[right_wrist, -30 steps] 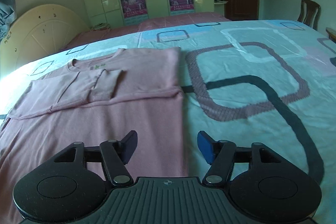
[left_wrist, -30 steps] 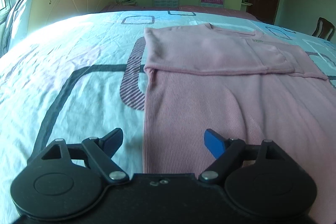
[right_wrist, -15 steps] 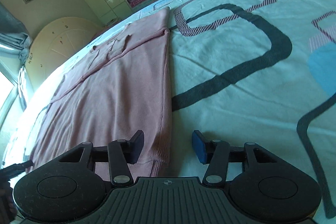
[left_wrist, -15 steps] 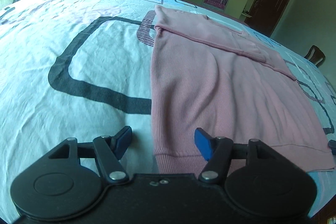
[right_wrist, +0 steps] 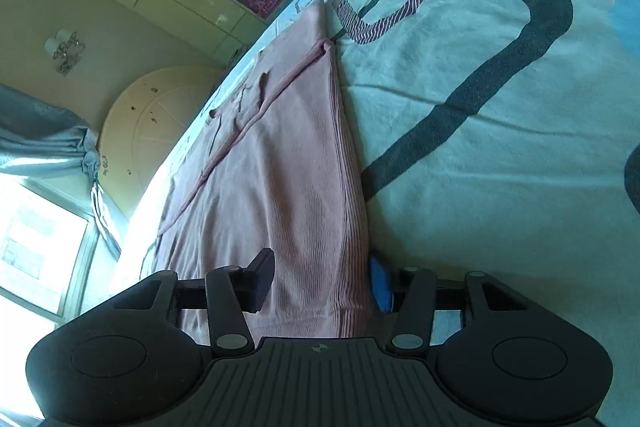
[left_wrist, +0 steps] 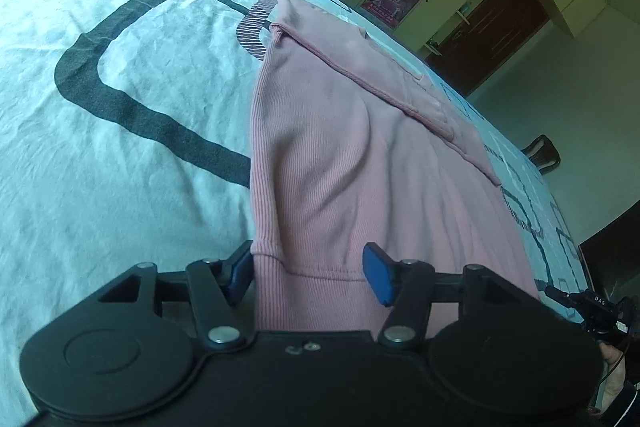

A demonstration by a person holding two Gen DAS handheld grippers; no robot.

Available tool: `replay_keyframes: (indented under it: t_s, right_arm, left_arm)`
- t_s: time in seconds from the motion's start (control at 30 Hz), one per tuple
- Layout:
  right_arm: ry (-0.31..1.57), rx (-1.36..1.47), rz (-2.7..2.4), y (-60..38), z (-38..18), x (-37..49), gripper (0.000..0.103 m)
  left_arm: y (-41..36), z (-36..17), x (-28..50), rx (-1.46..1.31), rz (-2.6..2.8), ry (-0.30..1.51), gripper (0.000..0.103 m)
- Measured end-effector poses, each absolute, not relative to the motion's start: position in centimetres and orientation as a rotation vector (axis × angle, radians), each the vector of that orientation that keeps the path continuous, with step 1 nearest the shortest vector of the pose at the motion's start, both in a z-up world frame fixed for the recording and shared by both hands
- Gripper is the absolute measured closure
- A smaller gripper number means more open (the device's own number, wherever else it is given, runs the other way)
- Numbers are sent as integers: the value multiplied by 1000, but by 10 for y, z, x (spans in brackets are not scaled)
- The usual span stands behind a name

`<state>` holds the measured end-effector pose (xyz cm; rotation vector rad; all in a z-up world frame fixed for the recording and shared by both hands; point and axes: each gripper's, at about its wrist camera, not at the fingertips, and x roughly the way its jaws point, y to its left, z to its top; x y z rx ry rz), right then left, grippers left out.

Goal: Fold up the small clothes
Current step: 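Grasp the sweatshirt hem with both tools and lift it toward the collar, then carry the held hem over the body toward the collar with both tools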

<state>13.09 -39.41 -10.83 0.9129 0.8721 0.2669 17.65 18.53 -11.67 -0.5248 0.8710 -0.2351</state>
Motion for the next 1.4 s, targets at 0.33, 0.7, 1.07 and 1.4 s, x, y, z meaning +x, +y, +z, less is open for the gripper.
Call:
replay_keyframes:
  t_s: [0.33,0.7,1.07,1.4]
  right_arm:
    - [976,833,376,-377,-118,119,94]
    - [966,716,379,-377,-112,112,97]
    - [720,711,422,-379,-41,144,97]
    - [632,722,332,-381,13,278,96]
  left_arm:
    - [191,-127,186,-603,-274,901,74]
    - [189,-127,172,-557,-150,860,96]
    - [192,-70,193,-645,-153,690,97]
    - [172,-25,340,-669,-157,631,97]
